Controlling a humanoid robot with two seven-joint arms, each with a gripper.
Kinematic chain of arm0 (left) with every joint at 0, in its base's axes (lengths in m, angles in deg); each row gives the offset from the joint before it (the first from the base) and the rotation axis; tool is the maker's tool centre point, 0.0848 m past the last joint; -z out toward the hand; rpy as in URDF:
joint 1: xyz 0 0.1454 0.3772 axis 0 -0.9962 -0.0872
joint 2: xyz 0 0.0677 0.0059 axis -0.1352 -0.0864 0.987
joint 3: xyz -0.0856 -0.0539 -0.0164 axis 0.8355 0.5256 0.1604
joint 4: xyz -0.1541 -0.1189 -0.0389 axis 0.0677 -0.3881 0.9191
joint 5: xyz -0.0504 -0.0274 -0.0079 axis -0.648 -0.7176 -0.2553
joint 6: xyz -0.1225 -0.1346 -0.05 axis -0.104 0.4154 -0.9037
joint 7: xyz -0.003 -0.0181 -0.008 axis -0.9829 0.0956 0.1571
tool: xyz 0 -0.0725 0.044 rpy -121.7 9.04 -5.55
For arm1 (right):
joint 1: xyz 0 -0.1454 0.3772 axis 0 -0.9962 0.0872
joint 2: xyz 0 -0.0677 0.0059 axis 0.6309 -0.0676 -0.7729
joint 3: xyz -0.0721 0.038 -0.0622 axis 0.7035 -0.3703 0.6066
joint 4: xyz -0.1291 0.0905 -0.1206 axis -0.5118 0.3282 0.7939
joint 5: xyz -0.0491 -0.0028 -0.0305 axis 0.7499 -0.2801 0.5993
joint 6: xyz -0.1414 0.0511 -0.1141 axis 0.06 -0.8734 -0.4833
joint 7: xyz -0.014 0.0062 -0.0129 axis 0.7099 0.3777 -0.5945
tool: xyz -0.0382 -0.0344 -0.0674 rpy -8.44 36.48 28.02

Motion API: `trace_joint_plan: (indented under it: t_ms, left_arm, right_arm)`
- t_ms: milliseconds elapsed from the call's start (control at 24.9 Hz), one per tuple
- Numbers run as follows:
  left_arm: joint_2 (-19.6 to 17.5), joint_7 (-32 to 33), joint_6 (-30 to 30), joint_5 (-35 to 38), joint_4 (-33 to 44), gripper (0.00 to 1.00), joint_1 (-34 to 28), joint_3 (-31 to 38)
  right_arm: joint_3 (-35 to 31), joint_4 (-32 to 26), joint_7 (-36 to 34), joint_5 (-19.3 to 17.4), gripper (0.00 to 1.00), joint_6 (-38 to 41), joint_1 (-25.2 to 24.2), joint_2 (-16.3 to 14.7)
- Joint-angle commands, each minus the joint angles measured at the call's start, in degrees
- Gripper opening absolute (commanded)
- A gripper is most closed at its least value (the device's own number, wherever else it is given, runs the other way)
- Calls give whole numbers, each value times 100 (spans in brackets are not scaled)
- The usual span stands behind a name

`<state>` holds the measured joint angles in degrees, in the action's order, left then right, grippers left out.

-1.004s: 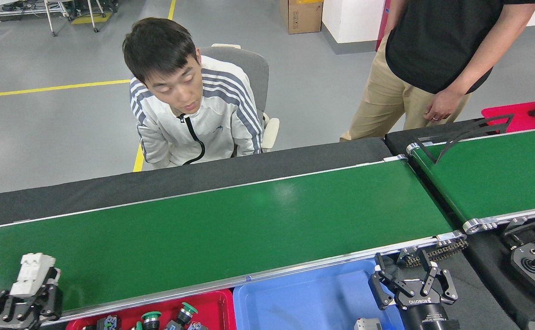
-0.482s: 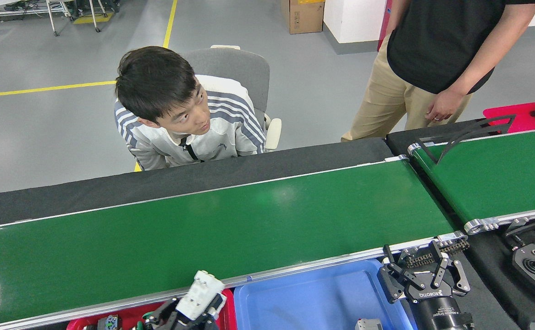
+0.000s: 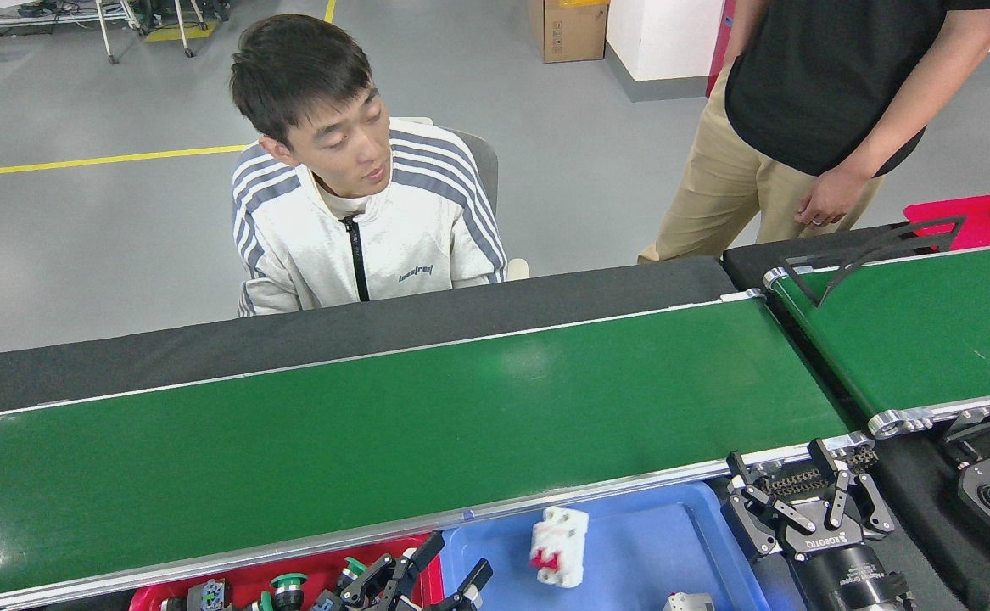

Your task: Pick switch part from conveyor to tray

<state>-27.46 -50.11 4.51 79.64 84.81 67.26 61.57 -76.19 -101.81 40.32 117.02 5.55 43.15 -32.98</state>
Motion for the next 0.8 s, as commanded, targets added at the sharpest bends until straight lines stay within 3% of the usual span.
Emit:
trace_joint_plan:
  t_ms: [0, 201, 321, 442, 763]
  left_arm:
    - [30, -221, 206, 10, 78, 100, 38, 631]
    - [-84, -890, 338, 54, 69, 100, -165, 3023]
    - [-523, -907, 329, 54, -212, 100, -411, 4051]
    - [-857, -934, 329, 54, -581, 100, -604, 4324]
    - [-1218, -934, 259, -7, -643, 100, -692, 4192]
  right_arm:
    - [-169, -79, -30, -17, 100, 26, -79, -58]
    - [-230, -70, -12, -8, 100, 8, -211, -41]
    - [-213, -79, -12, 54, 100, 8, -238, -5]
    - [-222, -79, -12, 54, 100, 8, -255, 65]
    - [-213, -193, -12, 54, 99, 17, -317, 161]
